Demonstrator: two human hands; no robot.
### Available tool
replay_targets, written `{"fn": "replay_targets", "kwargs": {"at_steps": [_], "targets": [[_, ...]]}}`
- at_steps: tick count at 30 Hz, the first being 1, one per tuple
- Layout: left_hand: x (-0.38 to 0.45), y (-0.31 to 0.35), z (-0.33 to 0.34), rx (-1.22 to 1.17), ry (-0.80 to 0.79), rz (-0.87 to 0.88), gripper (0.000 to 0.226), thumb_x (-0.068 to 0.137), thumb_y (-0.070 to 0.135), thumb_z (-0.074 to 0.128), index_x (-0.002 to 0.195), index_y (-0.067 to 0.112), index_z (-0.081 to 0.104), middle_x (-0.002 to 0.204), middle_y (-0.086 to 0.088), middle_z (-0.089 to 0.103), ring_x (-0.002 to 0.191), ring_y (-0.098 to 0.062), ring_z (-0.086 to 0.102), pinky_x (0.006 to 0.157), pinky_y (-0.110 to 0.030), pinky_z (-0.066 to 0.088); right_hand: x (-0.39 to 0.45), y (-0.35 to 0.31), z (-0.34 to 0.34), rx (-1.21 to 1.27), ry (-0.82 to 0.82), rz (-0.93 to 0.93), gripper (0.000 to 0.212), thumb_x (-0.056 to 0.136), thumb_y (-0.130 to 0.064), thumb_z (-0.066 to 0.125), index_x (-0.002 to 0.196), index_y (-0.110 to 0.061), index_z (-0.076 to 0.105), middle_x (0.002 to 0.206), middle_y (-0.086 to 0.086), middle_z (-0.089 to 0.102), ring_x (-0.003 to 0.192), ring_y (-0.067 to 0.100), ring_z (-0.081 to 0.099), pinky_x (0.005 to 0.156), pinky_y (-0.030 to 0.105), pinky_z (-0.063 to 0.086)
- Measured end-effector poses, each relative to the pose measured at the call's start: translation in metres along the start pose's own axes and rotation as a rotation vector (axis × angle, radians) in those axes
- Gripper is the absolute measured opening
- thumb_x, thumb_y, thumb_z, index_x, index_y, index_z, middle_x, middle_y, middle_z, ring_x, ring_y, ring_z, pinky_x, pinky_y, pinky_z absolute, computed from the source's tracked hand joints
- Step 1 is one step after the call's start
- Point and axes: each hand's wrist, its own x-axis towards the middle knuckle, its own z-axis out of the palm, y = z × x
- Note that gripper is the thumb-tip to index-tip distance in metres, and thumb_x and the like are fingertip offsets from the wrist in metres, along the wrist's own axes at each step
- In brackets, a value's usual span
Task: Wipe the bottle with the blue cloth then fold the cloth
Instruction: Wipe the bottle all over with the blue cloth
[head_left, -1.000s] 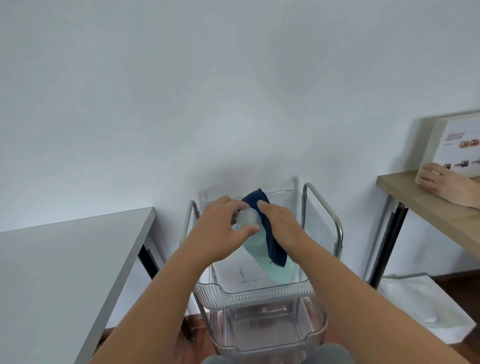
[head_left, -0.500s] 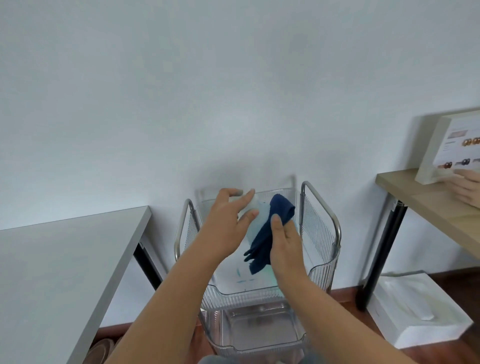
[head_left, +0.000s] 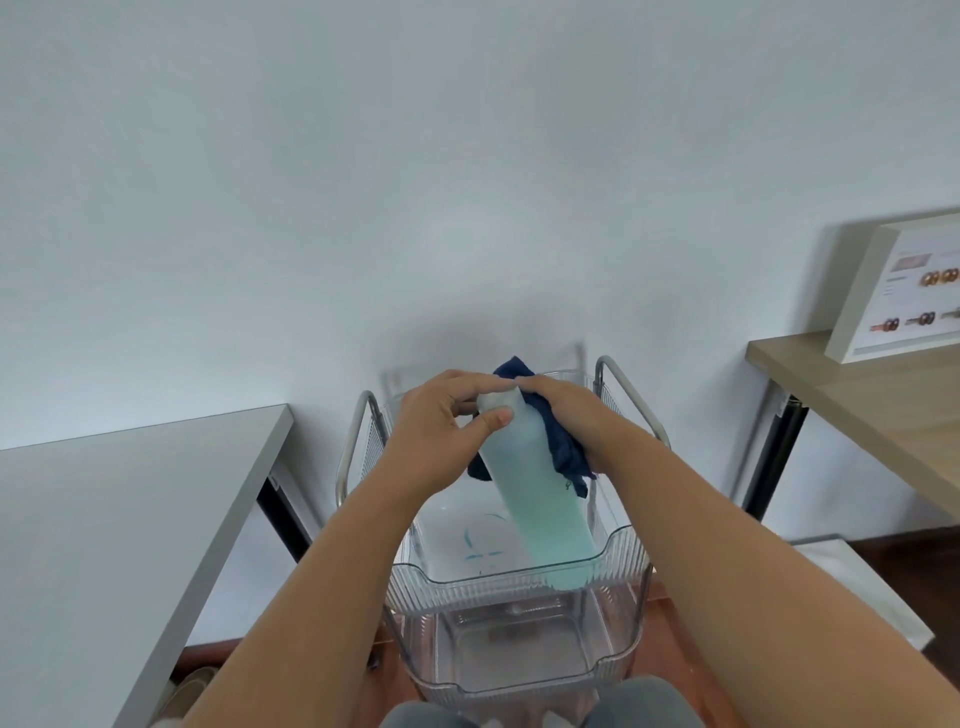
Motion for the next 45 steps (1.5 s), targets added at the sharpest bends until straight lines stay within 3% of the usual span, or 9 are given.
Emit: {"fn": "replay_targets", "kwargs": {"at_steps": [5,10,17,21,26,31,36,41,45], "targets": [[0.002,-0.002,-0.002,0.232,-0.062,-0.010,0.034,0.094,0.021,0.064,0.125,0.036,0.064,0.125,0.025,0.059,0.106,-0.007,0.059,0.094,-0.023,0.044,0.003,0.031,0.005,0.072,0.289,-0.127,0.034,0.091,-0.042,0.052,0.097,-0.013,0.070,0.093,0.015,0.074,0.084,0.029,0.071,0.077,0.041,0.056],[-0.002,0.001,0.010,0.190,0.014,-0.027,0.031,0.097,0.020,0.060,0.123,0.035,0.067,0.132,0.014,0.057,0.104,-0.005,0.059,0.088,-0.011,0.044,-0.020,0.070,0.025,0.102,0.483,-0.345,0.024,0.097,-0.042,0.049,0.087,-0.025,0.064,0.083,-0.001,0.070,0.079,0.017,0.067,0.071,0.033,0.054],[-0.003,0.003,0.019,0.031,0.145,-0.100,0.010,0.083,0.033,0.077,0.092,0.037,0.074,0.092,0.007,0.070,0.084,-0.009,0.063,0.076,-0.017,0.050,-0.027,0.066,0.036,-0.102,0.494,-0.574,0.024,0.099,-0.038,0.045,0.108,-0.023,0.062,0.097,0.006,0.067,0.089,0.022,0.063,0.078,0.038,0.050],[-0.002,-0.001,0.015,-0.034,0.098,-0.024,0.012,0.085,0.016,0.077,0.093,0.024,0.075,0.099,0.008,0.073,0.093,-0.011,0.067,0.085,-0.020,0.051,-0.013,0.026,0.020,-0.170,0.344,-0.354,0.045,0.096,-0.042,0.043,0.092,-0.003,0.065,0.081,0.014,0.068,0.071,0.027,0.061,0.070,0.041,0.048],[0.002,-0.003,0.005,-0.083,-0.045,0.052,0.018,0.086,0.002,0.073,0.096,0.018,0.073,0.106,0.009,0.072,0.100,-0.005,0.067,0.090,-0.017,0.050,-0.006,0.001,-0.002,-0.012,0.047,-0.038,0.037,0.090,-0.043,0.054,0.094,-0.012,0.072,0.081,0.016,0.074,0.066,0.028,0.070,0.056,0.030,0.054],[0.007,-0.001,0.002,-0.019,-0.037,-0.026,0.019,0.091,0.008,0.068,0.099,0.024,0.075,0.121,0.010,0.069,0.101,-0.009,0.069,0.089,-0.013,0.049,-0.002,0.023,0.002,0.047,0.260,-0.144,0.033,0.095,-0.043,0.048,0.094,-0.017,0.069,0.087,0.009,0.075,0.077,0.025,0.072,0.070,0.036,0.057],[0.004,0.001,0.009,0.049,0.102,-0.104,0.014,0.088,0.020,0.071,0.095,0.032,0.077,0.102,0.015,0.072,0.082,-0.008,0.069,0.072,-0.016,0.054,-0.020,0.058,0.019,0.007,0.511,-0.399,0.025,0.099,-0.037,0.044,0.087,-0.027,0.064,0.081,-0.008,0.071,0.076,0.010,0.067,0.066,0.027,0.052],[0.007,0.004,0.010,0.049,0.128,-0.086,0.014,0.079,0.026,0.082,0.077,0.022,0.069,0.089,0.011,0.073,0.072,0.002,0.064,0.069,-0.011,0.051,-0.033,0.076,0.036,-0.082,0.492,-0.519,0.025,0.100,-0.036,0.045,0.113,-0.026,0.064,0.094,-0.005,0.071,0.089,0.015,0.066,0.077,0.032,0.053],[0.006,0.004,0.005,0.006,0.094,-0.086,0.014,0.077,0.021,0.084,0.079,0.016,0.071,0.079,0.011,0.072,0.066,-0.001,0.066,0.061,-0.004,0.044,-0.022,0.042,0.024,-0.158,0.409,-0.438,0.029,0.100,-0.033,0.045,0.085,-0.018,0.065,0.080,0.008,0.070,0.071,0.020,0.064,0.064,0.032,0.049]]}}
